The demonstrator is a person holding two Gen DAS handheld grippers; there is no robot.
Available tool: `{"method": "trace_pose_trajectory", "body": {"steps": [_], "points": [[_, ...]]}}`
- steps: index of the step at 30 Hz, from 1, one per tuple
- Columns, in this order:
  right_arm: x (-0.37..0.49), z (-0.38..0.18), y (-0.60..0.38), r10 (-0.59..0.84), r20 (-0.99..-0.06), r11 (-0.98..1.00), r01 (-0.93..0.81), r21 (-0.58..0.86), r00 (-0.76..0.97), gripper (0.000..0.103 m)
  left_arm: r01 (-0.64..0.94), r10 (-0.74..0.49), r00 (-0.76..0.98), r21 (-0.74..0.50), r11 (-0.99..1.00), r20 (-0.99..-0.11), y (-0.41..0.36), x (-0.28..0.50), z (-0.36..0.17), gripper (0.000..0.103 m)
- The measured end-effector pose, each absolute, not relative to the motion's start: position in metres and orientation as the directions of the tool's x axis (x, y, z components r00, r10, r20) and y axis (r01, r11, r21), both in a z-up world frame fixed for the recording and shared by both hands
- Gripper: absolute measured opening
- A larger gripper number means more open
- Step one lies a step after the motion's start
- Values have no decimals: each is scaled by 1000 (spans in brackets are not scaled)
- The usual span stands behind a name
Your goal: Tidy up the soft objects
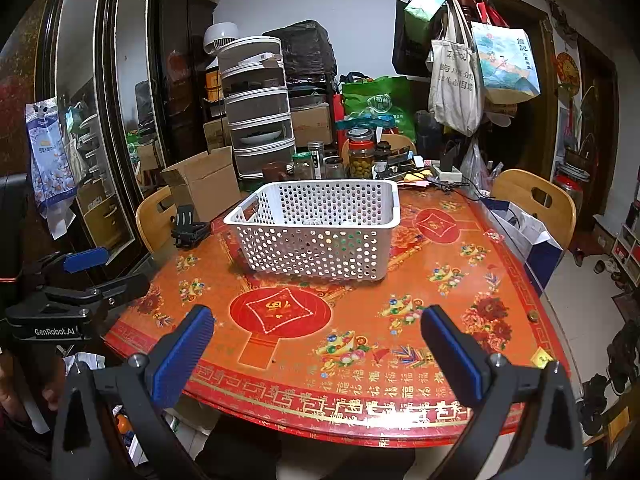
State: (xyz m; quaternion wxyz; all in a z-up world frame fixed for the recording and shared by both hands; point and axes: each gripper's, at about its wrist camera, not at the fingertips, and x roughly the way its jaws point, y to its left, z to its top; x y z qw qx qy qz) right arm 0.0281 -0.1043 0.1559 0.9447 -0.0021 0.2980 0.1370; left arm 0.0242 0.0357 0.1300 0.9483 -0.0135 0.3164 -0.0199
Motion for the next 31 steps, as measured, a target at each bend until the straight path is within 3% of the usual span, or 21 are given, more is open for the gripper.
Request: {"method": "trace_pose_trajectory", "body": {"steps": [31], "points": [[29,156,-104,258,-568,962,-261,77,781,103,55,-54,804,-16,998,-592,36,23,127,103]]}}
